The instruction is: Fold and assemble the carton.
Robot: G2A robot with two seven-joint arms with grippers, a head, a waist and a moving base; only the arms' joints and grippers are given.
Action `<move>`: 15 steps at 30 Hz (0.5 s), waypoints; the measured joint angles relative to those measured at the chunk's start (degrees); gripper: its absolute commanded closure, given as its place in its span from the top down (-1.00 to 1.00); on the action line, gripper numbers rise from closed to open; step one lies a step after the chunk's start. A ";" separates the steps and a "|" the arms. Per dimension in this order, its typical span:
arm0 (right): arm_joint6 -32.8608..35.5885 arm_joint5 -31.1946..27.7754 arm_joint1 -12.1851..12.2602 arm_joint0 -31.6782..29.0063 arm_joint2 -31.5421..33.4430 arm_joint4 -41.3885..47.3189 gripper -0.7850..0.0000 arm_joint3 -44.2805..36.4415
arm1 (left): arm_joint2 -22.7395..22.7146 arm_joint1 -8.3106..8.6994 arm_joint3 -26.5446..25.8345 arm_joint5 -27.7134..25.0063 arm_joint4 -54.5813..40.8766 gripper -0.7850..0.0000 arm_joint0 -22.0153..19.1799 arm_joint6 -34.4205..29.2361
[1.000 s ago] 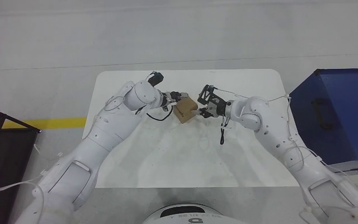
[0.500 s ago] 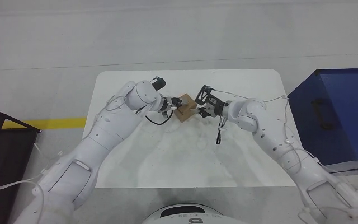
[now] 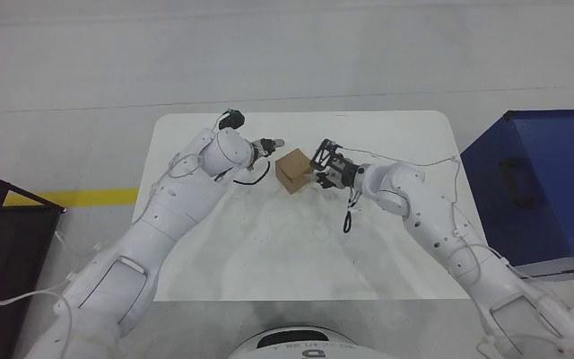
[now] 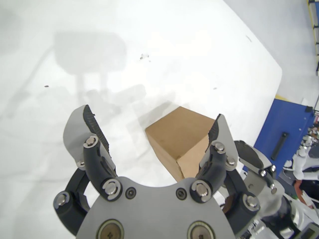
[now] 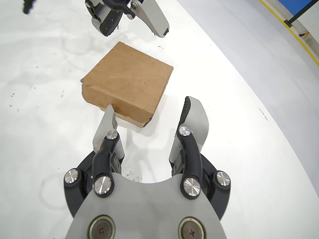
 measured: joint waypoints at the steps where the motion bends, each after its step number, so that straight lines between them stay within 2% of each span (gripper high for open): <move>1: 0.09 0.10 -0.01 -0.12 0.10 -0.12 0.33 -0.15 | 0.40 -0.08 0.06 0.95 0.47 1.00 -0.20 -1.27; 6: 0.33 0.42 -0.13 -0.68 0.59 -0.57 0.33 -0.70 | 3.63 -0.67 0.34 5.78 3.69 1.00 -2.18 -7.94; 15: 0.99 1.88 -0.65 -0.95 0.74 -1.73 0.34 -0.96 | 6.34 -1.41 1.07 7.25 5.74 1.00 -4.01 -13.90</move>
